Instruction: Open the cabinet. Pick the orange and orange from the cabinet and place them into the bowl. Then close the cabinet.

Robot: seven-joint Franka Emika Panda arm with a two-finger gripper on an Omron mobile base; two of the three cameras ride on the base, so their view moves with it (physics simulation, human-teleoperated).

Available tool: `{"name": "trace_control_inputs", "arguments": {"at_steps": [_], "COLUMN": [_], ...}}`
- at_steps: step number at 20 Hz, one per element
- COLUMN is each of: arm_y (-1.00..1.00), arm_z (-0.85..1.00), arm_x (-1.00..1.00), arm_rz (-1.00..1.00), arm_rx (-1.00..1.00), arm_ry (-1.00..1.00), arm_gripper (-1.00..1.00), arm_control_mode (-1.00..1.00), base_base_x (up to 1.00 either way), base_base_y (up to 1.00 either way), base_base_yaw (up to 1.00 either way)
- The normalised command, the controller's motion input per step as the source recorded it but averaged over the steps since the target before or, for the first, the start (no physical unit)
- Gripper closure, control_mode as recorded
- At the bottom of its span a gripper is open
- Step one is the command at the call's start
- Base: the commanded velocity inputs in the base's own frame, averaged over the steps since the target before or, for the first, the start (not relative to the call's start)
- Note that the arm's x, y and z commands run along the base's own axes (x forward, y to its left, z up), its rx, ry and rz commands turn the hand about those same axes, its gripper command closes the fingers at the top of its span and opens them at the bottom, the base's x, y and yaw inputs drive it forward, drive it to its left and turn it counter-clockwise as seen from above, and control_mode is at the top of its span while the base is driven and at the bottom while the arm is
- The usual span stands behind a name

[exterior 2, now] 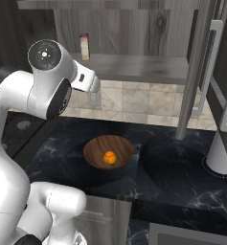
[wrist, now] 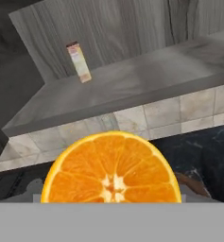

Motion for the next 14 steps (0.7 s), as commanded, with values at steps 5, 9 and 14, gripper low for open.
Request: {"name": "trace_control_inputs", "arguments": {"at_steps": [5, 9, 14], "arm_y": [0.02, 0.0, 0.0], "arm_z": [-0.55, -0.51, -0.5], "arm_x": [0.0, 0.0, 0.0], "arm_rz": [0.0, 0.0, 0.0], "arm_rx": [-0.08, -0.09, -0.11], "arm_ry": [0.17, 0.21, 0.19], "arm_gripper": [1.0, 1.0, 1.0], "arm_control_mode": [-1.0, -1.0, -1.0], "base_base_x": [0.0, 0.0, 0.0], "base_base_y": [0.0, 0.0, 0.0], "base_base_yaw": [0.0, 0.0, 0.0]}}
